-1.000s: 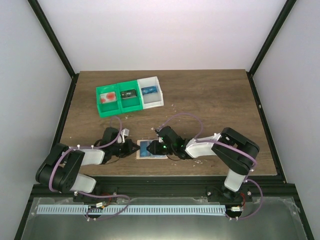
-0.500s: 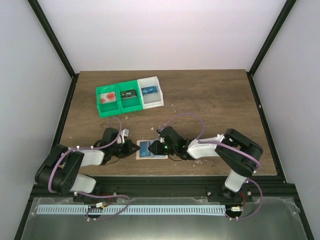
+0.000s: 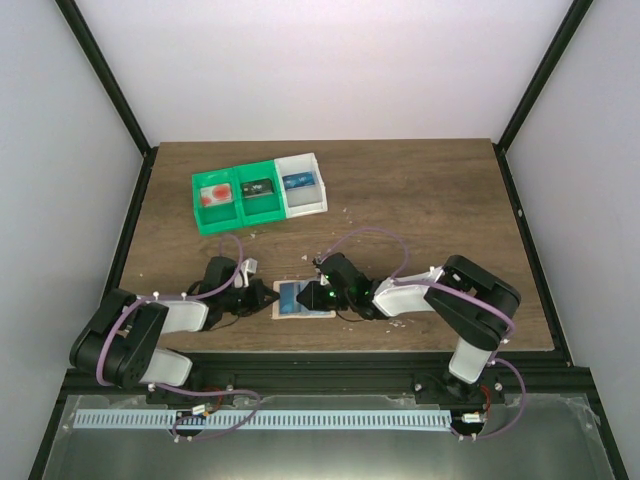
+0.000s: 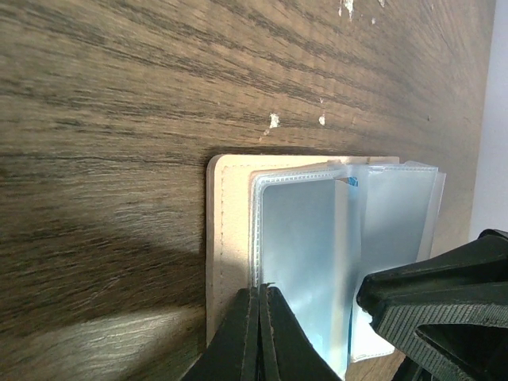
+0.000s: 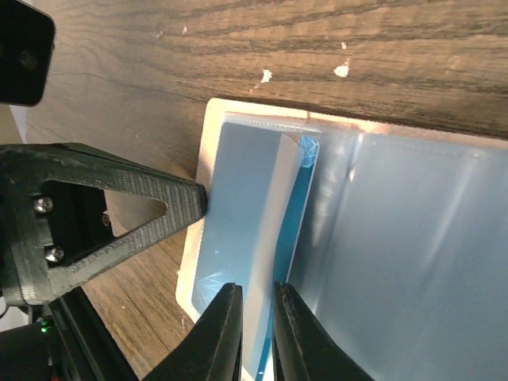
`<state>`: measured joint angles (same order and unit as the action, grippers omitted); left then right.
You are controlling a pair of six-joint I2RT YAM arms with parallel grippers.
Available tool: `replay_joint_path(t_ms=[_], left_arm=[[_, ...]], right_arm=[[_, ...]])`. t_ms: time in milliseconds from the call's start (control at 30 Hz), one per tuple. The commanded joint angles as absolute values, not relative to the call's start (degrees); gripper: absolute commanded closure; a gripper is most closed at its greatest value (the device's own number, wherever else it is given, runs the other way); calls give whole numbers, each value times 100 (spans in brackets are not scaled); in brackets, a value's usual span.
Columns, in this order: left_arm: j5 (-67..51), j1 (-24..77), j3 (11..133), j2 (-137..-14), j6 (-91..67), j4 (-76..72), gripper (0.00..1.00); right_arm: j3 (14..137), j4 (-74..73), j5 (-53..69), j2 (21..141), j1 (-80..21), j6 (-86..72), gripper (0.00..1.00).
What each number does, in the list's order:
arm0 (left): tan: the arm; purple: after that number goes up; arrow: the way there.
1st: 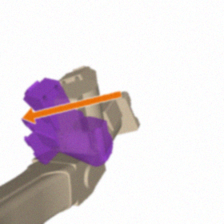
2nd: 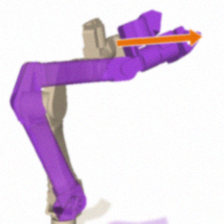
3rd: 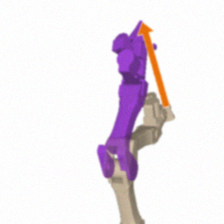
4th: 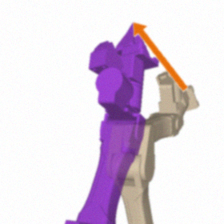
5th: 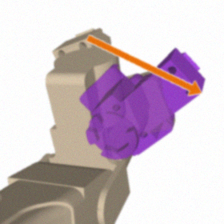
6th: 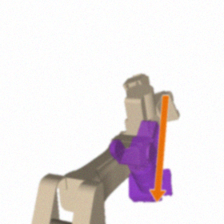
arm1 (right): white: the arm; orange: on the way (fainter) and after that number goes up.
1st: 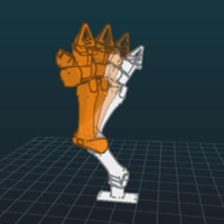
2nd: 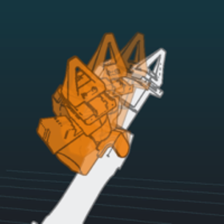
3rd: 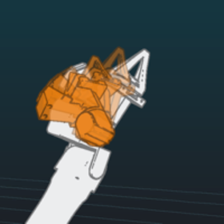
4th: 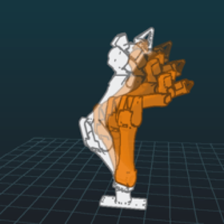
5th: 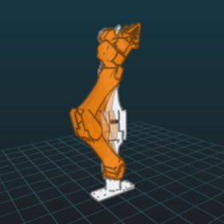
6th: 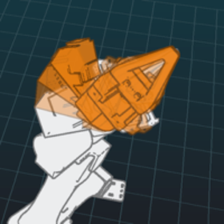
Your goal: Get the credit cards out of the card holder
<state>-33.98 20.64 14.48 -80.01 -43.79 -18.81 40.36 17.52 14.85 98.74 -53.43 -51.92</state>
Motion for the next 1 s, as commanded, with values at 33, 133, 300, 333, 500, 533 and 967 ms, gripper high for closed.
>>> replay_joint_path(t_ms=[33, 133, 300, 333, 500, 533, 967], left_arm=[[-3359, 2057, 1246, -8032, -4456, -1881, 100], [-3396, 2057, 1204, -8029, -4508, -1964, 100], [-3365, 2057, 1211, -8016, -4466, -1916, 100], [-3374, 2057, 1212, -8016, -4465, -1916, 100], [-3366, 2057, 1202, -7998, -4477, -1918, 100], [-3364, 2057, 1195, -8005, -4487, -1935, 100], [-3334, 2065, 1121, -7980, -4596, -2005, 100]], right_arm=[[3787, 2319, 1793, 9972, -5215, -5419, 87], [3710, 2446, 1910, 10023, -5151, -5533, 88], [3721, 2339, 1759, 9986, -5151, -5522, 88], [3732, 2339, 1747, 9980, -5151, -5509, 88], [3670, 2630, 1906, 10065, -5142, -5561, 88], [3666, 2672, 1940, 10093, -5142, -5574, 88], [3489, 3140, 2199, 10213, -5074, -5784, 90]])
